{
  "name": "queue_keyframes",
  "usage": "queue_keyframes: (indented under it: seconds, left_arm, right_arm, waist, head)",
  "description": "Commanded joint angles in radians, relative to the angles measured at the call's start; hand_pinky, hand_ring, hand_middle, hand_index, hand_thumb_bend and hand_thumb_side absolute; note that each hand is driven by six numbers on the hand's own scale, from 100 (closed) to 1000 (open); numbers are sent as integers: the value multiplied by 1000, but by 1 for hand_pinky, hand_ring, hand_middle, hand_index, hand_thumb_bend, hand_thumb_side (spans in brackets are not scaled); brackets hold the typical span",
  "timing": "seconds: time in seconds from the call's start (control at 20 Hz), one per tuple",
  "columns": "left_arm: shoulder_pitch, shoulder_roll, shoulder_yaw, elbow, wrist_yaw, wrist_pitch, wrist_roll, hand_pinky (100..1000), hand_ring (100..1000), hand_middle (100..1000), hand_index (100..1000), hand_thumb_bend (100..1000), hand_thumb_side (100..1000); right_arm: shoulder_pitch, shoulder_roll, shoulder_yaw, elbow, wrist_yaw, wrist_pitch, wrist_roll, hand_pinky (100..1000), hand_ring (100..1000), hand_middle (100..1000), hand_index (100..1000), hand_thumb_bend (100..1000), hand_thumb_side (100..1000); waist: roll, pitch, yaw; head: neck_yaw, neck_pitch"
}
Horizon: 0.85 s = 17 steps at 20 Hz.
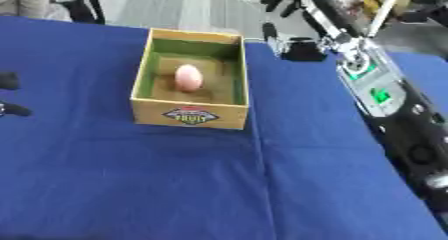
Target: Pick up objects on the table and place them in the box.
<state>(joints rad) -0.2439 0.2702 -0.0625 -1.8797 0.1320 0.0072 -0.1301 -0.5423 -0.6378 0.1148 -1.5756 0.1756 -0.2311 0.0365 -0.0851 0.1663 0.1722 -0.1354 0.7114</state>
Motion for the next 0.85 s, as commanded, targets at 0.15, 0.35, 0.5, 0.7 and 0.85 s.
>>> queue_keyframes:
  seconds: [0.15, 0.35, 0.5, 0.7, 0.85]
  left_arm:
    - [6, 22, 37, -2, -16, -5, 34, 602, 930, 644, 729, 341, 423]
    - [13, 16, 45, 9, -17, -3, 46, 602, 931, 643, 728, 339, 429]
    - [19, 15, 48, 11, -19, -5, 49, 614, 931, 642, 728, 336, 427]
    - [26, 12, 55, 12, -19, -7, 56, 617, 932, 641, 727, 335, 430]
    - [31, 8, 57, 14, -24, -6, 56, 604, 930, 641, 725, 337, 435]
  right_arm:
    - [120, -6, -80, -195, -203, 60, -52, 630, 943, 602, 750, 100, 100]
    - [215, 63, -117, -263, -249, 82, -77, 620, 942, 591, 738, 100, 100]
    - [261, 114, -134, -288, -251, 89, -85, 616, 943, 587, 731, 100, 100]
    - [301, 186, -151, -306, -223, 88, -103, 613, 941, 582, 725, 100, 100]
    - [321, 228, -159, -309, -206, 90, -110, 612, 943, 582, 724, 100, 111]
  waist:
    - [5, -16, -28]
    - [6, -16, -44]
    - [9, -15, -55]
    - [11, -15, -63]
    - [12, -15, -69]
  head:
    - [40, 12]
    - [52, 18]
    - [58, 21]
    - [61, 26]
    - [62, 25]
